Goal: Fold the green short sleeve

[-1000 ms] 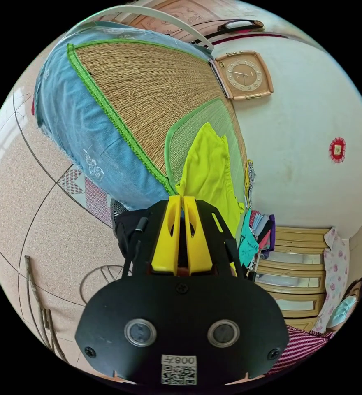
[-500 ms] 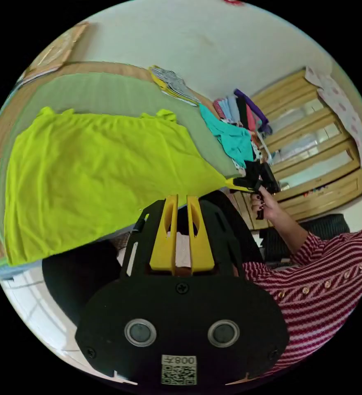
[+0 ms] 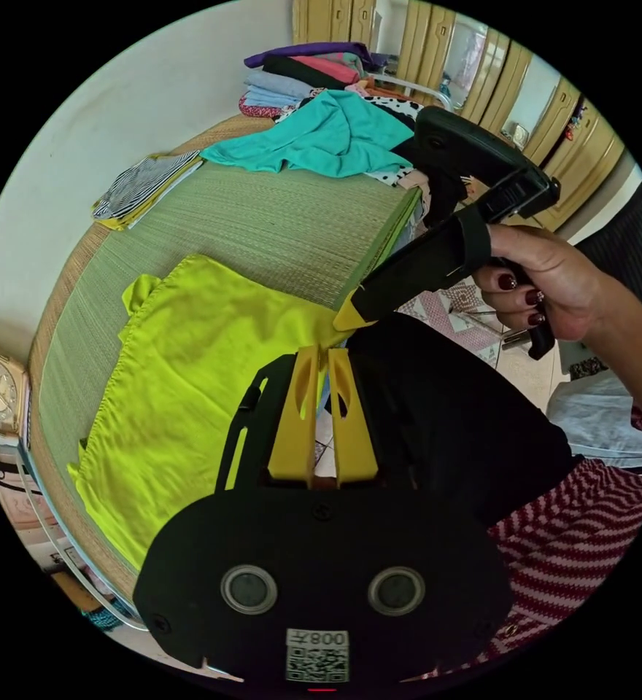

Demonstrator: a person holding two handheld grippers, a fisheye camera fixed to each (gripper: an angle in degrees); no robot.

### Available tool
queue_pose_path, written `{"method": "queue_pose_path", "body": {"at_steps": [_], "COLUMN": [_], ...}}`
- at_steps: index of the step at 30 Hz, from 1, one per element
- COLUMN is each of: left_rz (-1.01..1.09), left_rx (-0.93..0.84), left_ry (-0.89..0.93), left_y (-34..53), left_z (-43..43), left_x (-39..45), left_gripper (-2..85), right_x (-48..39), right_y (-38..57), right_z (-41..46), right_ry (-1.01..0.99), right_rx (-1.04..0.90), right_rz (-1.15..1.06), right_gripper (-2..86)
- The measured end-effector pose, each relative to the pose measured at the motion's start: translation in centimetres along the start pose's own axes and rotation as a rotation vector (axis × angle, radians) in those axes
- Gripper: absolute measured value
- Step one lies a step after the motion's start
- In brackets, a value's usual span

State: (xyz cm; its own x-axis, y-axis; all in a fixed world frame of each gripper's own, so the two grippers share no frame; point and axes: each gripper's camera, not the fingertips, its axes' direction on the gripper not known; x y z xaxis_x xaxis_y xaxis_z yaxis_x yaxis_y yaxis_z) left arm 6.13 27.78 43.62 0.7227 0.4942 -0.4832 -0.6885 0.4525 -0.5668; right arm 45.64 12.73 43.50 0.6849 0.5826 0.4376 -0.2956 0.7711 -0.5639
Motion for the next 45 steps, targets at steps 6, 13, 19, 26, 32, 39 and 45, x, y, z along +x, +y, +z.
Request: {"method": "queue_pose_path", "body": {"at_steps": [6,13,19,26,32,39,45], "left_rz": [-0.084,-0.118,-0.134,-0.161,-0.165,-0.178,-0.178], "left_rx": [0.032,0.062,0.080,0.115,0.125,0.138,0.137], "left_ry": [0.069,0.109,0.132,0.174,0.205,0.245,0.265], "left_y": [-2.1,-4.6,-6.3,-7.8,-8.8,-9.5,-9.9], "left_z": [-0.1,-0.3,-0.4,-0.7,-0.6,-0.6,-0.4], "left_x": [0.4,1.1,1.2,0.7,0.2,-0.7,-1.4], "left_gripper": [1.0,0.7,0.6,0.6,0.6,0.6,0.5], "right_x": [1.3,2.9,3.9,4.4,4.3,4.1,3.8], "right_y": [-1.4,-5.5,-10.4,-15.5,-19.5,-23.2,-25.1], "right_z": [-1.7,-2.2,-1.4,-0.5,0.0,0.7,1.0], "right_ry": [0.004,0.010,0.000,-0.012,-0.040,-0.071,-0.099], "right_rx": [0.069,0.112,0.096,0.072,0.064,0.048,0.032], "right_rz": [0.036,0.094,0.139,0.159,0.155,0.142,0.132], "right_gripper": [1.4,6.4,9.5,9.5,8.5,6.9,4.7]}}
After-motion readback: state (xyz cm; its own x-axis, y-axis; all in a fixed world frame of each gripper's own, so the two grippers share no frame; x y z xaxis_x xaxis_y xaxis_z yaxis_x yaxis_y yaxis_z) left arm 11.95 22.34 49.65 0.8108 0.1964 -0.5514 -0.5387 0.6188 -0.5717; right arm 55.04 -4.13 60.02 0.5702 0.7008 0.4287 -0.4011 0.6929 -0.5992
